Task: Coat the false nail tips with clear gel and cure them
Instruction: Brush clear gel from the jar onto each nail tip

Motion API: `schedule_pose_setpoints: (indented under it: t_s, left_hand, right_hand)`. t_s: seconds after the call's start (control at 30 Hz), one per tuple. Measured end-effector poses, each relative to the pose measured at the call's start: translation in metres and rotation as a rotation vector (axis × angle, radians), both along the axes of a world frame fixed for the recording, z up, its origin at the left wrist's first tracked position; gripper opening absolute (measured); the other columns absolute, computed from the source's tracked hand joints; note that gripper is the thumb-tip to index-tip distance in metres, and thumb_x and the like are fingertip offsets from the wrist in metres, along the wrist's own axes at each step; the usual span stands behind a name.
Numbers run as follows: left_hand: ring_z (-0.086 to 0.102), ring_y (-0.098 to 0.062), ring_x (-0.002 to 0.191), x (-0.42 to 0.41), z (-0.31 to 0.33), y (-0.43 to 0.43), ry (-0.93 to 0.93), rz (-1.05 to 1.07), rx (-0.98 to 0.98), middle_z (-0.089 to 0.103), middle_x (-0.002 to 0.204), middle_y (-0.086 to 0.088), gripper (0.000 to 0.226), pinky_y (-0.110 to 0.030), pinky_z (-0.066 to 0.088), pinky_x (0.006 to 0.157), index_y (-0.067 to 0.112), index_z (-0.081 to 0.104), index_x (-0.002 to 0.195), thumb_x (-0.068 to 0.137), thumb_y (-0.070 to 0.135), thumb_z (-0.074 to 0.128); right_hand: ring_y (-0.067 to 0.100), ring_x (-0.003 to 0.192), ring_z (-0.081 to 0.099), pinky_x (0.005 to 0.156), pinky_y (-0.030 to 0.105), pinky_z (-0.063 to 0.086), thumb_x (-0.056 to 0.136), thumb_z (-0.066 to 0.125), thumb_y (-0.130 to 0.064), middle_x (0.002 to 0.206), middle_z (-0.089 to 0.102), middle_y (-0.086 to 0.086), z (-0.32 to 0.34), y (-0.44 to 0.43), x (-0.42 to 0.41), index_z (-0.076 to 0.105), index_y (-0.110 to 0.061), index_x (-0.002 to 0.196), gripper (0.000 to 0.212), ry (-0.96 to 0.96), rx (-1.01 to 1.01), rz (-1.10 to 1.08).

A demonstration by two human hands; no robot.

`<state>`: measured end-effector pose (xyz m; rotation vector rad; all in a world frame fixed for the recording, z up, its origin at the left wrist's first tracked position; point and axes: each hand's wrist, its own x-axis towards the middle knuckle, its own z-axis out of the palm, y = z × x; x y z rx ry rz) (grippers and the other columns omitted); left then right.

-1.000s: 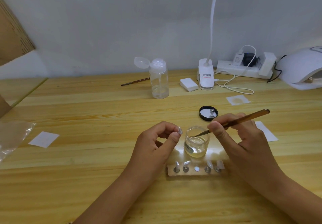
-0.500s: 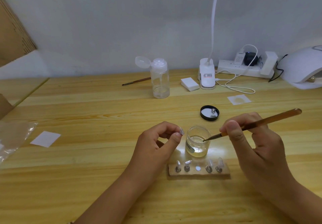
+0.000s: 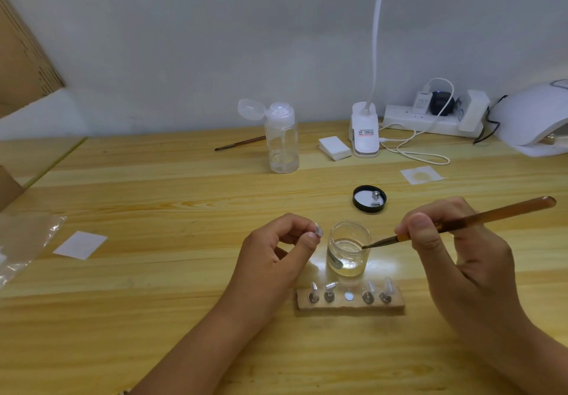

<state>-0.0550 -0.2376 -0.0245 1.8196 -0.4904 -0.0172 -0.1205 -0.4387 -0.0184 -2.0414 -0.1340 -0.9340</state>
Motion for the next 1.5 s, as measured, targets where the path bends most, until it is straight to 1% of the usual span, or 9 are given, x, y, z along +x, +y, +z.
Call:
schedule_pose_setpoints:
  t_s: [0.2, 0.37, 0.43, 0.57, 0.73, 1.1, 1.2, 1.3, 1.5]
  left_hand:
    - [0.058, 0.002, 0.074, 0.000, 0.000, 0.000, 0.019, -0.002, -0.009, 0.070, 0.083, 0.015, 0.014, -0.010, 0.040, 0.059, 0.024, 0.070, 0.085, 0.093, 0.015, 0.063]
    - [0.058, -0.001, 0.073, -0.001, 0.002, -0.001, 0.007, -0.009, -0.045, 0.070, 0.084, 0.009, 0.015, -0.011, 0.040, 0.057, 0.024, 0.071, 0.081, 0.091, 0.015, 0.066]
    - [0.058, -0.004, 0.073, -0.002, 0.003, -0.001, 0.013, -0.033, -0.089, 0.070, 0.084, 0.008, 0.010, -0.014, 0.042, 0.057, 0.025, 0.072, 0.081, 0.086, 0.020, 0.065]
    - [0.061, -0.005, 0.081, -0.003, 0.005, 0.001, 0.022, -0.098, -0.150, 0.072, 0.086, 0.008, 0.011, -0.018, 0.047, 0.066, 0.019, 0.075, 0.084, 0.087, 0.010, 0.070]
    - [0.056, 0.002, 0.071, -0.003, 0.006, 0.000, 0.010, -0.099, -0.150, 0.070, 0.083, 0.013, 0.013, -0.012, 0.041, 0.061, 0.019, 0.075, 0.084, 0.088, 0.007, 0.070]
    - [0.053, 0.002, 0.067, -0.002, 0.005, 0.000, -0.009, -0.113, -0.138, 0.069, 0.083, 0.013, 0.013, -0.012, 0.039, 0.060, 0.020, 0.076, 0.085, 0.087, 0.008, 0.070]
    - [0.056, 0.000, 0.072, -0.002, 0.005, 0.001, -0.006, -0.112, -0.142, 0.070, 0.084, 0.012, 0.008, -0.014, 0.041, 0.061, 0.019, 0.076, 0.086, 0.086, 0.013, 0.071]
    - [0.056, -0.002, 0.074, -0.001, 0.004, 0.001, 0.008, -0.104, -0.149, 0.070, 0.084, 0.011, 0.009, -0.014, 0.041, 0.061, 0.016, 0.076, 0.087, 0.087, 0.009, 0.071]
    - [0.058, -0.003, 0.078, -0.002, 0.004, 0.001, 0.012, -0.093, -0.147, 0.071, 0.085, 0.011, 0.011, -0.016, 0.044, 0.063, 0.016, 0.076, 0.087, 0.087, 0.006, 0.070]
  right_hand:
    - [0.010, 0.081, 0.058, 0.078, 0.021, 0.041, 0.097, 0.047, -0.035, 0.083, 0.058, -0.019, 0.002, -0.002, -0.003, 0.059, -0.033, 0.083, 0.018, -0.052, 0.024, -0.027]
    - [0.028, 0.089, 0.062, 0.081, 0.049, 0.046, 0.099, 0.048, -0.050, 0.089, 0.064, -0.015, 0.002, 0.003, -0.006, 0.065, -0.035, 0.093, 0.023, -0.104, 0.071, -0.019]
    - [0.024, 0.096, 0.062, 0.084, 0.053, 0.044, 0.098, 0.050, -0.051, 0.090, 0.068, -0.013, 0.000, 0.006, -0.006, 0.067, -0.033, 0.096, 0.025, -0.109, 0.048, 0.009]
    - [0.016, 0.100, 0.060, 0.085, 0.039, 0.041, 0.098, 0.052, -0.049, 0.088, 0.070, -0.017, -0.004, 0.011, -0.007, 0.069, -0.030, 0.097, 0.025, -0.110, 0.023, 0.064]
    - [0.016, 0.099, 0.059, 0.086, 0.035, 0.039, 0.099, 0.051, -0.047, 0.093, 0.070, -0.022, -0.005, 0.015, -0.007, 0.069, -0.029, 0.100, 0.025, -0.127, 0.005, 0.095]
    - [0.013, 0.100, 0.059, 0.083, 0.040, 0.042, 0.098, 0.053, -0.049, 0.096, 0.070, -0.025, -0.007, 0.016, -0.006, 0.069, -0.033, 0.100, 0.022, -0.113, 0.015, 0.108]
    - [0.014, 0.100, 0.059, 0.082, 0.040, 0.043, 0.098, 0.052, -0.050, 0.095, 0.069, -0.025, -0.006, 0.016, -0.006, 0.069, -0.034, 0.099, 0.023, -0.105, 0.017, 0.106]
    - [0.013, 0.099, 0.059, 0.082, 0.040, 0.043, 0.098, 0.051, -0.051, 0.094, 0.070, -0.025, -0.006, 0.017, -0.007, 0.069, -0.035, 0.098, 0.024, -0.098, 0.014, 0.098]
    - [0.012, 0.098, 0.060, 0.079, 0.049, 0.044, 0.098, 0.050, -0.052, 0.090, 0.070, -0.021, -0.007, 0.015, -0.007, 0.069, -0.034, 0.094, 0.026, -0.094, 0.015, 0.094]
